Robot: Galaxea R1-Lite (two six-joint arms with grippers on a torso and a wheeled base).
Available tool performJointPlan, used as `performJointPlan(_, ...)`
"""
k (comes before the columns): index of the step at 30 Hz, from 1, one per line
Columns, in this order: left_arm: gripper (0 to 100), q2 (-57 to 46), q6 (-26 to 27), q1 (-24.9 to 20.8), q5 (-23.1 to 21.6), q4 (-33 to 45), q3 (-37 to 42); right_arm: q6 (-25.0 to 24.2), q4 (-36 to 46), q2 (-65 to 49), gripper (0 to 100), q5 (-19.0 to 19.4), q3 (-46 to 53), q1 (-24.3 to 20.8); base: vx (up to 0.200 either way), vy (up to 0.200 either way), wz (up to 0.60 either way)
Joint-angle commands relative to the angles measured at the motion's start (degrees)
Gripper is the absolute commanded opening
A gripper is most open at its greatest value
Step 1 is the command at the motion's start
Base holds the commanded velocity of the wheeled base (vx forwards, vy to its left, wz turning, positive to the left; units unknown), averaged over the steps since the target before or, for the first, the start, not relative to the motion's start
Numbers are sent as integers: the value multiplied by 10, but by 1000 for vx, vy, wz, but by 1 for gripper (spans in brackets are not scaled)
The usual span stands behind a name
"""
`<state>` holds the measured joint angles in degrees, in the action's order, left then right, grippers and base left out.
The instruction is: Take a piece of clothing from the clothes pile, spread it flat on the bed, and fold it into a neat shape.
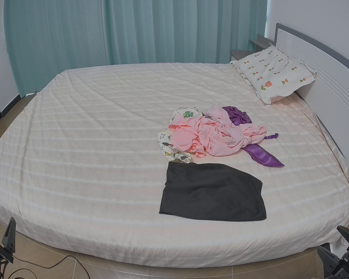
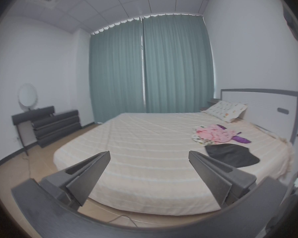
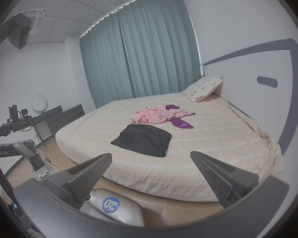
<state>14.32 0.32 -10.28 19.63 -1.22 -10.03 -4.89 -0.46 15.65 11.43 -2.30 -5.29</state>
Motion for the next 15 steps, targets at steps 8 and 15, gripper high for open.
performJointPlan(8, 100, -138, 53, 106, -35, 10, 87, 30, 31, -100, 100, -23, 1, 12, 0, 0, 0)
performJointPlan(15, 100, -138, 45, 105, -56, 4, 92, 33, 33, -156, 100, -26, 0, 53, 0, 0, 0)
